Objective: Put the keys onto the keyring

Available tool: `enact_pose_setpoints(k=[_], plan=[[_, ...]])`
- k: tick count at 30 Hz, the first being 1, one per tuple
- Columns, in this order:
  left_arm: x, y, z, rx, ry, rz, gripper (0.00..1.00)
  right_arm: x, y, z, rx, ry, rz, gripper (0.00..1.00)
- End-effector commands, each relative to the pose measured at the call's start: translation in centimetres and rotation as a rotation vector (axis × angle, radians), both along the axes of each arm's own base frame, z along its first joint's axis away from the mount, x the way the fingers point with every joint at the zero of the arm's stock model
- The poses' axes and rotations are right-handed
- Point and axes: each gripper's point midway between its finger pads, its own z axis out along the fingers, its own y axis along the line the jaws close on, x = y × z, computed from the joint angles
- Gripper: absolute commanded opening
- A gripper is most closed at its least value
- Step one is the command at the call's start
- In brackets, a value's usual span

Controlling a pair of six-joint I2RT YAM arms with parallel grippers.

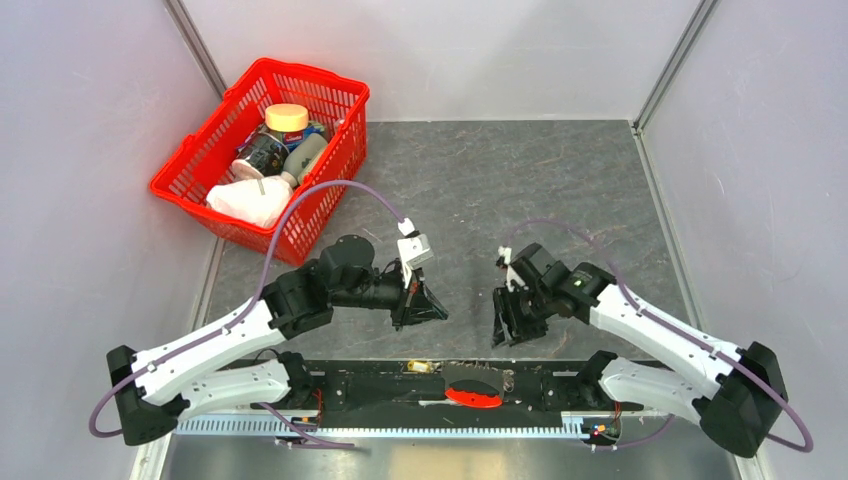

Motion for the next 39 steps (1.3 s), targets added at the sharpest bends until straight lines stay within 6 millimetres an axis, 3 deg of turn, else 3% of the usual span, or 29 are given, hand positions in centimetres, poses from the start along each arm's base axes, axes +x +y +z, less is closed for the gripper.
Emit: enact_pose_setpoints(k=[1, 8, 16, 29, 39], plan=[[-0.9, 0.4, 1.9, -0.077, 0.003, -0.012, 0.02, -2.7, 0.2, -1.9, -0.056, 0.076, 0.022, 0.52], [-1.2, 0.6, 1.4, -0.077, 0.01, -0.02, 0.02, -3.4, -1.1, -3.2, -0.124, 0.049, -0.029, 0.52], [-1.3, 0.5, 1.4, -0.085, 0.013, -0.025, 0.02, -2.2, -2.2, -4.5, -0.236, -0.011, -0.085, 0.51], [-1.4, 0.5, 1.0, -0.084, 0.012, -0.029, 0.02, -4.1, -0.8, -6.8, -0.263, 0.044, 0.013, 0.49], [-1.4, 0.5, 1.0, -0.082, 0.014, -0.032, 0.02, -4.2, -1.1, -8.1, -0.322, 0.038, 0.026, 0.48]])
